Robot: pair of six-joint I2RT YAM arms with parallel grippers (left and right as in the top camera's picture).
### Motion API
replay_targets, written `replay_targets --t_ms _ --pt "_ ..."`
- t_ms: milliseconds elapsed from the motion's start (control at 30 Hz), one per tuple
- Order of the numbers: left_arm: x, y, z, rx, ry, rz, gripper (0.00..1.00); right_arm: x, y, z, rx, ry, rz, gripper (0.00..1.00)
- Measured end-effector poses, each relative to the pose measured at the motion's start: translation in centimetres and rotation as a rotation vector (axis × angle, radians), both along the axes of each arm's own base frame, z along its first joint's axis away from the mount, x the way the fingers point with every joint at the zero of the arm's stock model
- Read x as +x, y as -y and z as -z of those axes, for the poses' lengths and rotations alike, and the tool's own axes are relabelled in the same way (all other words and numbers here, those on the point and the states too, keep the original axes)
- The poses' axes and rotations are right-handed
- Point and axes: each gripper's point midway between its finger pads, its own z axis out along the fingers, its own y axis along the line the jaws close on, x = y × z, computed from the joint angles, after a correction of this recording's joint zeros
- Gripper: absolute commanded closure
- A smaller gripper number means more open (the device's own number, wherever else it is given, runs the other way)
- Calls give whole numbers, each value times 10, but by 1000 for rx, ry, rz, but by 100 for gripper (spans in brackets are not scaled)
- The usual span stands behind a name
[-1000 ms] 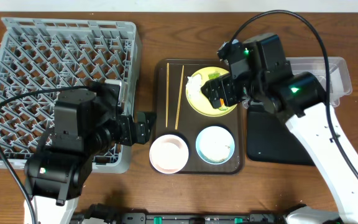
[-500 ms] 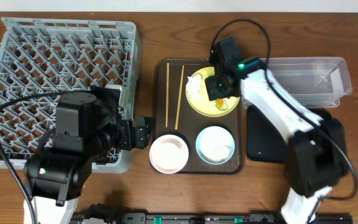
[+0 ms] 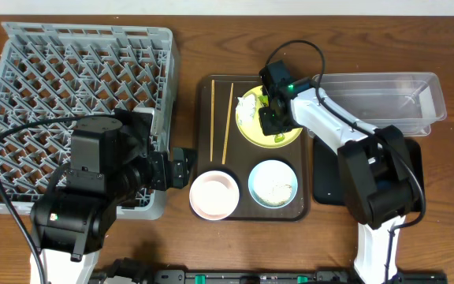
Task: Sort waste into correct bins and load items into the dishwasher
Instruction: 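Carry the wrapper to the clear bin and release it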
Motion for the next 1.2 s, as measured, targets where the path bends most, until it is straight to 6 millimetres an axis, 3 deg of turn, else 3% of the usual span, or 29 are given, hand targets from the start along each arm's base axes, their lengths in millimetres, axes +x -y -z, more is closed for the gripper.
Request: replay_targets --t_ms 67,167,300,400,433,500,533,633,700,833,967,1067,1200 --pt "0 0 0 0 0 0 2 1 1 -6 6 10 6 99" --pt "0 0 0 0 0 0 2 7 7 -32 34 56 24 99" --pt "0 0 0 0 0 0 2 19 32 -101 96 188 86 99" --pt "0 0 0 0 0 0 2 25 75 -155 127 294 182 99" --pt "0 0 0 0 0 0 2 26 87 -163 127 309 207 99" --pt "0 0 0 0 1 0 2 26 113 -170 116 314 265 99" --pt "0 0 0 0 0 0 2 25 128 -169 106 303 299 94" --pt "0 0 0 0 0 0 2 22 156 -149 71 240 361 65" --pt "0 0 0 0 0 0 2 20 160 -135 55 201 360 60" --pt "0 0 0 0 0 0 2 19 147 -122 69 162 312 57" --pt "0 0 0 0 1 0 2 29 116 -137 137 226 236 48" --pt "0 0 0 0 0 0 2 29 70 -153 184 279 121 31" --pt "0 0 0 0 0 0 2 14 1 -161 213 309 -29 26"
